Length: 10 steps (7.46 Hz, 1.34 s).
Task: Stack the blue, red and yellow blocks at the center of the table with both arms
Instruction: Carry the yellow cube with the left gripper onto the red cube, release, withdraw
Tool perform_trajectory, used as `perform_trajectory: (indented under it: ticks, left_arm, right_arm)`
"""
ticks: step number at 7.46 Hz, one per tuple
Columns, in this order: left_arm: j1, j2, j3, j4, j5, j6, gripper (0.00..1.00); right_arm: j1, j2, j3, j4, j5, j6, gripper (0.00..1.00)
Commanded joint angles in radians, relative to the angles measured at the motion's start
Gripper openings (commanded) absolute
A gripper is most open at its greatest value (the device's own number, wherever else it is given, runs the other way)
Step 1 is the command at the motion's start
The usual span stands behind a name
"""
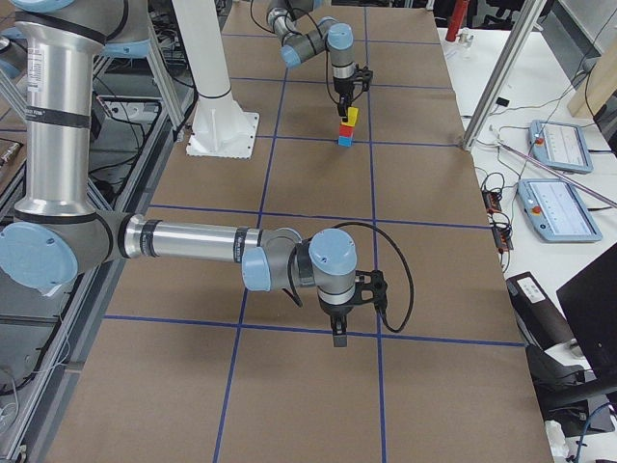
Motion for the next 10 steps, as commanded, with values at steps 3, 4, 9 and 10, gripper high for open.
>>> perform_trajectory:
  ticks: [3, 4, 9, 10]
  left_arm:
    - [0.005, 0.002, -0.004, 0.000, 0.000, 0.000, 0.04]
    - [0.005, 0.002, -0.005, 0.000, 0.000, 0.000, 0.18]
    - [0.009, 0.003, -0.008, -0.001, 0.004, 0.000, 0.99]
    - [0.009, 0.003, -0.011, -0.001, 0.003, 0.000, 0.99]
  right_arm:
    - [0.000, 0.000, 0.000, 0.000, 0.000, 0.000, 1.00]
    - [0.000, 0.000, 0.000, 0.000, 0.000, 0.000, 1.00]
    - [0.000, 0.000, 0.000, 0.000, 0.000, 0.000, 1.00]
    - [0.000, 0.000, 0.000, 0.002, 0.000, 0.000, 1.00]
